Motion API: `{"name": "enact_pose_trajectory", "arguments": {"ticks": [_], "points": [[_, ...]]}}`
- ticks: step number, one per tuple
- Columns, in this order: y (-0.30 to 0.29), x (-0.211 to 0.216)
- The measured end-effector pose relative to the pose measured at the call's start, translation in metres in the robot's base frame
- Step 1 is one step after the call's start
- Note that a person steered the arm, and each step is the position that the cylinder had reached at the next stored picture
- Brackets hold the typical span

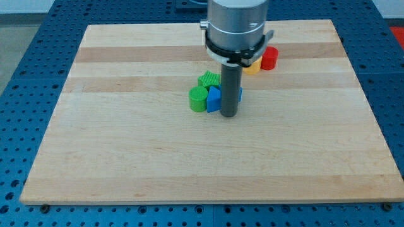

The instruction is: Slide the green circle a bit right

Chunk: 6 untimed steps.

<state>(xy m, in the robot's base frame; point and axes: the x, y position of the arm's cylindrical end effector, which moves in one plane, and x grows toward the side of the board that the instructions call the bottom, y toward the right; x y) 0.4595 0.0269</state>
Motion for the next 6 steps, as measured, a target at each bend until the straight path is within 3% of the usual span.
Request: {"name": "enact_pose_trajectory", "arguments": {"ticks": [5, 6], "points": [[-0.053, -0.01], [-0.032, -0.017]]}}
